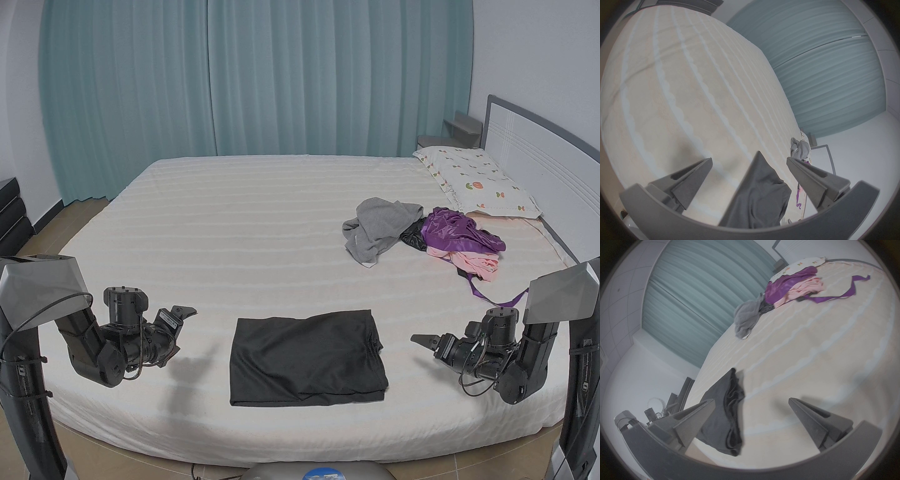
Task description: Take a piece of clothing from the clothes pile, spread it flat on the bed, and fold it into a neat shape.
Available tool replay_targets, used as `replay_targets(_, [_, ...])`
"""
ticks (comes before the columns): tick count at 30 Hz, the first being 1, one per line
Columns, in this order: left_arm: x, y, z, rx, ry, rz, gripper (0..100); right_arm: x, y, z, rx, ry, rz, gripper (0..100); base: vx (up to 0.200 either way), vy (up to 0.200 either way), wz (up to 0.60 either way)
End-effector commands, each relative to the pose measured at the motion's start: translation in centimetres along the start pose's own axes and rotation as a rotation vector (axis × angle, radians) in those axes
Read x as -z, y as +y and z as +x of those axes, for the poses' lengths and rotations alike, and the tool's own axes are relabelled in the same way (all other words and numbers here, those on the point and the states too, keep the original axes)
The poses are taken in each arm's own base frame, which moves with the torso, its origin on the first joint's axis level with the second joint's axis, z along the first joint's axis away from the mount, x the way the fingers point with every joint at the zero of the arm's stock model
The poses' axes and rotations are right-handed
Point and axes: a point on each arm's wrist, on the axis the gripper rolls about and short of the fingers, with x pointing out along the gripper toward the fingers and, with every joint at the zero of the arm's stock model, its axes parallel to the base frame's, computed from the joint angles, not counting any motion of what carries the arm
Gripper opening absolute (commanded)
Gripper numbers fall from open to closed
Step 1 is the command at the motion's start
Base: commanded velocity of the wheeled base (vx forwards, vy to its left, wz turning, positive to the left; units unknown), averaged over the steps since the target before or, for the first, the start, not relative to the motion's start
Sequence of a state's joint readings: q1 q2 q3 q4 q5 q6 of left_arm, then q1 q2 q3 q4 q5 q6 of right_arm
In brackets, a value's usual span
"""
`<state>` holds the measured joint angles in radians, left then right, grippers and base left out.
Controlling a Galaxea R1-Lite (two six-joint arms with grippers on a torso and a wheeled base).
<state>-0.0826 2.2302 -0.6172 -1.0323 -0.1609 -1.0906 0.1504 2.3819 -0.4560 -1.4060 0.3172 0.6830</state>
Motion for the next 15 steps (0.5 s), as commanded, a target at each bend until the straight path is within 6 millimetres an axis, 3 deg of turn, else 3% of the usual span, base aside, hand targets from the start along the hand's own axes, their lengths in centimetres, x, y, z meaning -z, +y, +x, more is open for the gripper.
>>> replay_targets(1, [0.0, 0.0, 0.1, -0.004, 0.003, -0.001, 100, 0.7, 0.6, 0.2, -0.010, 0.021, -0.012, 100, 0.000, 0.200, 0.00])
replay_targets(2, [0.0, 0.0, 0.1, -0.007, 0.002, -0.001, 100, 0.9, 0.7, 0.2, -0.011, 0.028, -0.014, 100, 0.000, 0.200, 0.00])
replay_targets(15, [0.0, 0.0, 0.3, -0.005, 0.003, 0.005, 100, 2.7, 0.4, 0.0, 0.012, 0.099, -0.089, 100, 0.000, 0.000, 0.00])
